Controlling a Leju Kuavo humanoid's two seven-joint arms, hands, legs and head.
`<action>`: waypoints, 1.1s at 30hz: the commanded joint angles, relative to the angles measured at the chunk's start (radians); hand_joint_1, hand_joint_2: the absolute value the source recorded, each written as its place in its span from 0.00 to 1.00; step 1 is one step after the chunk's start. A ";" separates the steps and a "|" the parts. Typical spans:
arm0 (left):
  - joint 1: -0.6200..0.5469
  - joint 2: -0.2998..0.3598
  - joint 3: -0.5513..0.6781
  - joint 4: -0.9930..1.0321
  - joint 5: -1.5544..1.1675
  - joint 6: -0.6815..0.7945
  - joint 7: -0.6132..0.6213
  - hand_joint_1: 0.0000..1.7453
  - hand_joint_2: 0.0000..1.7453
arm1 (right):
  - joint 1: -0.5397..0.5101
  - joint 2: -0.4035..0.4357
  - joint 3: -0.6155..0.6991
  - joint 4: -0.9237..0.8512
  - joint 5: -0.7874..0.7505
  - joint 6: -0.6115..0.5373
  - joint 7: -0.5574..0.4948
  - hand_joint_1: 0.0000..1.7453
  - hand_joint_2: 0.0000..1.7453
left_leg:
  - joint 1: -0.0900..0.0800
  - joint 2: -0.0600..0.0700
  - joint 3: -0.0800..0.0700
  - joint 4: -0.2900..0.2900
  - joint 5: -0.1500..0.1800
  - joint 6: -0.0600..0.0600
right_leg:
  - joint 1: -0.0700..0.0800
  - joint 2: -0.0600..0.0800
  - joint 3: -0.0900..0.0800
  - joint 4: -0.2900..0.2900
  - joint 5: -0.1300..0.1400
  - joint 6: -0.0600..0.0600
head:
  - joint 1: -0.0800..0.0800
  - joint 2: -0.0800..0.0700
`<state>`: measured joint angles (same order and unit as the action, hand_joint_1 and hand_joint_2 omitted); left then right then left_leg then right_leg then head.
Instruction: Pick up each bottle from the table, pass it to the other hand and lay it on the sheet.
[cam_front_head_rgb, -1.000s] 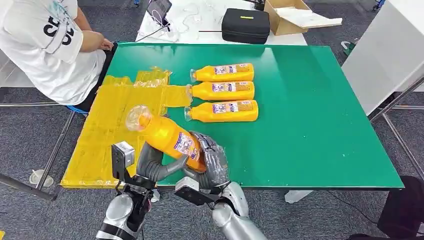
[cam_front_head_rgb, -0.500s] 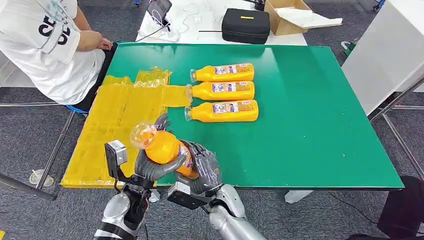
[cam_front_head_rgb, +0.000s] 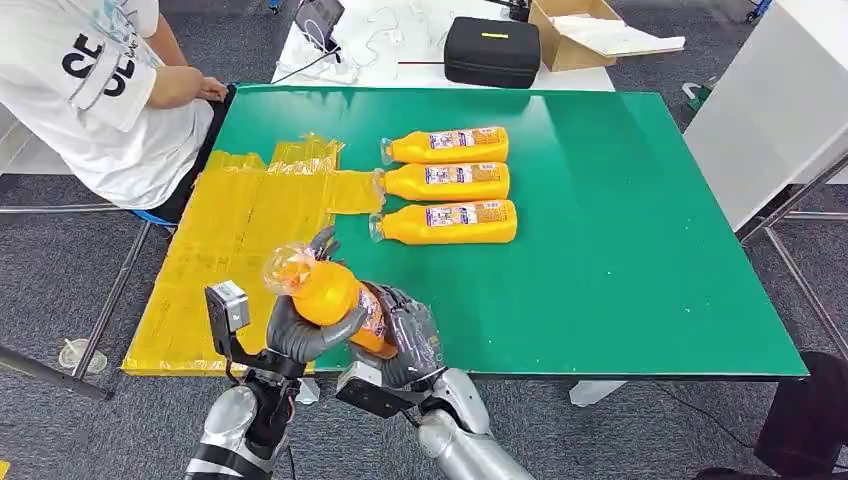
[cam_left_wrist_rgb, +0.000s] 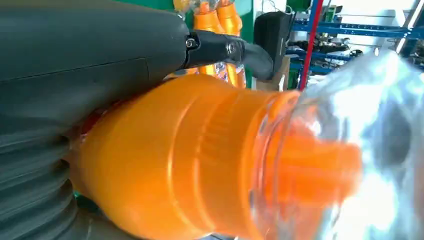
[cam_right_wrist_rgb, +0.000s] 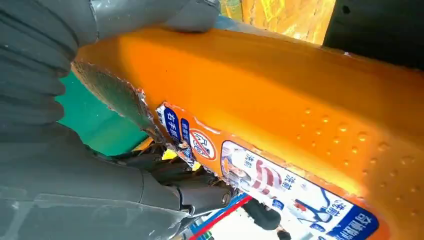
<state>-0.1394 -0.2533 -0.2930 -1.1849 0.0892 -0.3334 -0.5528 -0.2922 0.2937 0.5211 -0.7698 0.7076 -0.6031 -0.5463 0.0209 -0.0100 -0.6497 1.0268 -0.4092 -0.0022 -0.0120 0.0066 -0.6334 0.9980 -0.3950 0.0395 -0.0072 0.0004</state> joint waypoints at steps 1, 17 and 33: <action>-0.051 0.043 -0.111 0.097 -0.117 0.013 -0.036 1.00 1.00 | -0.028 -0.002 0.020 0.014 -0.034 0.022 -0.014 1.00 1.00 | -0.001 0.000 0.006 -0.001 -0.002 0.001 | 0.000 -0.002 0.006 -0.001 -0.002 -0.002 | 0.000 0.000; -0.031 0.034 -0.064 0.070 -0.085 -0.020 -0.025 1.00 1.00 | -0.030 0.006 -0.042 -0.036 -0.073 -0.022 0.002 0.77 1.00 | -0.001 0.003 0.007 -0.001 -0.002 0.001 | 0.000 0.001 0.006 0.000 -0.002 -0.002 | 0.000 0.000; -0.081 0.028 0.197 0.000 0.102 0.088 0.039 1.00 1.00 | 0.066 -0.029 -0.153 -0.346 -0.171 -0.063 0.025 0.00 0.00 | 0.000 0.002 0.003 -0.001 -0.001 0.001 | 0.000 0.001 0.003 -0.001 0.000 -0.001 | 0.001 0.000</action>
<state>-0.1817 -0.2495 -0.2040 -1.1933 0.1911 -0.2571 -0.5203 -0.2319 0.3067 0.4325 -1.0015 0.5470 -0.6638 -0.5268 0.0209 -0.0098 -0.6495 1.0268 -0.4090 -0.0025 -0.0120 0.0068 -0.6332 0.9980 -0.3946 0.0394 -0.0065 0.0000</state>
